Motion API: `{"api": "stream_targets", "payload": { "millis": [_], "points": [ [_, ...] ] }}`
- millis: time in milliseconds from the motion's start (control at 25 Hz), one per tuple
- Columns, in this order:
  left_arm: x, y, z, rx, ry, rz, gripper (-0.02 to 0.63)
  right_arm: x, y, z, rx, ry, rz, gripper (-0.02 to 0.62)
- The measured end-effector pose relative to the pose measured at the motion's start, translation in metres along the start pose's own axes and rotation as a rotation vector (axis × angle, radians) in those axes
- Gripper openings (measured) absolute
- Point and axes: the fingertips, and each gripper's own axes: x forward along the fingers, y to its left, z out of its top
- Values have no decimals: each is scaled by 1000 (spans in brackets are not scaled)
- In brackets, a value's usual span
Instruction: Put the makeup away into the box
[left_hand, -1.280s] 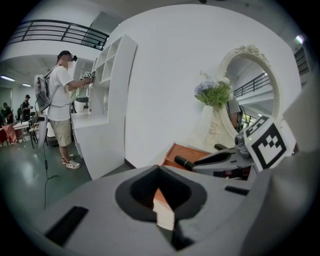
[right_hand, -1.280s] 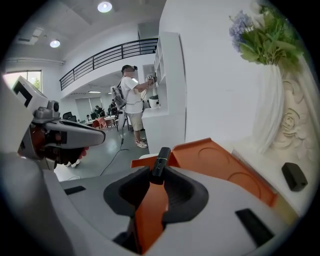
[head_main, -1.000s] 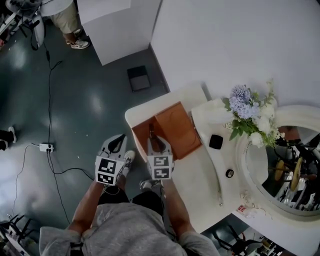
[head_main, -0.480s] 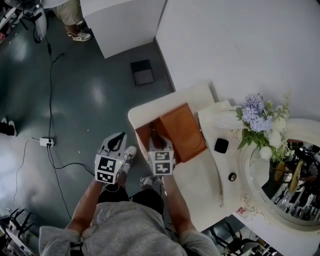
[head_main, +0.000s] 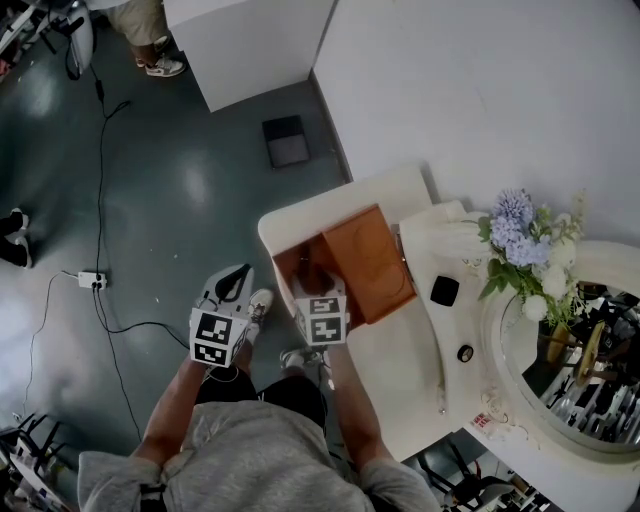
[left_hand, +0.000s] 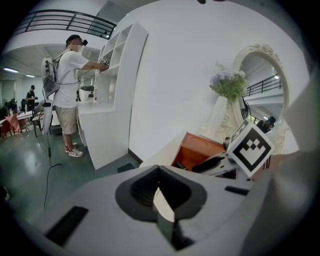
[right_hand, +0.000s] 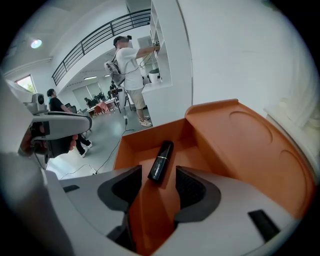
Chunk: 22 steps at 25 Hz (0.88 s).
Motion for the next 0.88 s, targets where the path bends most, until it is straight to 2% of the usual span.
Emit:
{"api": "stream_targets", "payload": {
  "millis": [320, 600, 880],
  "points": [
    [-9, 3, 7, 13, -17, -4, 0, -13, 7, 12, 0, -38, -34, 207],
    [-15, -10, 30, 53, -60, -39, 0, -46, 3, 31, 9, -110, -71, 209],
    [-19, -45, 71, 129, -130, -127, 0, -110, -20, 51, 37, -241, -187, 207]
  ]
}}
